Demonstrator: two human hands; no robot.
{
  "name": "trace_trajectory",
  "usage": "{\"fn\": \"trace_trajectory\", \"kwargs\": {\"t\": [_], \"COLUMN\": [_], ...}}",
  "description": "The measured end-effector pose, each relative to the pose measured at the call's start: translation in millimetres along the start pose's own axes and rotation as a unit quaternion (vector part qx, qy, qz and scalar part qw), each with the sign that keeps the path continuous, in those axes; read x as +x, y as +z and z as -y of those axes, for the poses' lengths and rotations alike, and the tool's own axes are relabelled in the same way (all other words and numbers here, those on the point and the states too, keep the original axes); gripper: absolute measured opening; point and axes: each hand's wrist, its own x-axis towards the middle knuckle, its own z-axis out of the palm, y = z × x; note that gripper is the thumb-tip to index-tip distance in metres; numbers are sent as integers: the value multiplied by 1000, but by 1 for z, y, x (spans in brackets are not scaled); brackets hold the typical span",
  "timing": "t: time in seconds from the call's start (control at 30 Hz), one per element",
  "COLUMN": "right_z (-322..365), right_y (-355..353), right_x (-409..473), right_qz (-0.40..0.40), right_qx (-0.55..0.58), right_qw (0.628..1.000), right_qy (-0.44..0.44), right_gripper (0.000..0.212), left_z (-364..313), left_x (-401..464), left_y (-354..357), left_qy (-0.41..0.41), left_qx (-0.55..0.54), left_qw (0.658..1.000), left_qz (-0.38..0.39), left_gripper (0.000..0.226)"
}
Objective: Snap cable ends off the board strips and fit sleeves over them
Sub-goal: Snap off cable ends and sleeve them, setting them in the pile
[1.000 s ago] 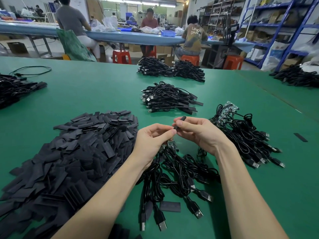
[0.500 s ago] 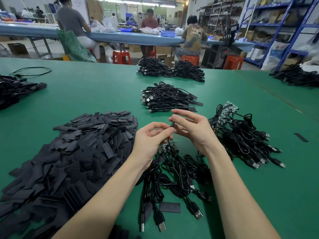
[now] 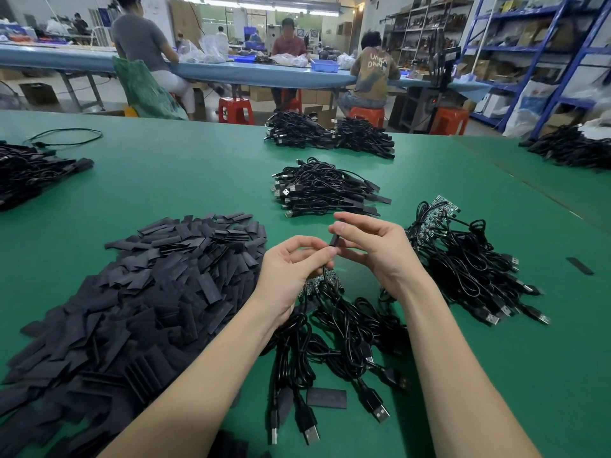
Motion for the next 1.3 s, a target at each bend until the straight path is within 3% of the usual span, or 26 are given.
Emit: {"fn": "trace_trajectory", "kwargs": {"t": [0.13, 0.47, 0.6, 0.7, 0.9, 1.07, 1.13, 1.2, 1.3], "right_z": [4, 4, 15, 24, 27, 21, 10, -8, -34], "right_y": [-1, 3, 4, 1, 4, 5, 0, -5, -7], "right_x": [-1, 1, 4, 5, 5, 13, 16, 18, 24], "right_qz": [13, 4, -55, -98, -120, -143, -173, -170, -107], "right_qx": [-10, -7, 48, 113, 175, 170, 101, -42, -289], "right_qw": [1000, 1000, 997, 987, 973, 970, 979, 984, 948], "right_qy": [0, -8, -35, -54, -91, -94, -41, 39, 79], "right_gripper": [17, 20, 21, 22, 19, 15, 25, 31, 27], "left_z": [-2, -3, -14, -19, -23, -29, -40, -50, -66], "left_x": [-1, 1, 6, 4, 2, 6, 16, 33, 76], "left_y": [0, 2, 0, -3, 11, 20, 17, 15, 22], "left_qy": [-12, 13, 37, -1, -38, 24, 73, 119, 186], "left_qx": [-7, -13, 123, 219, 101, 187, 236, 292, 399], "left_qw": [1000, 1000, 990, 970, 988, 979, 968, 949, 897], "left_qz": [16, 11, 52, 106, 108, 83, 52, 11, -30], "left_gripper": [26, 24, 19, 21, 29, 33, 32, 29, 24]}}
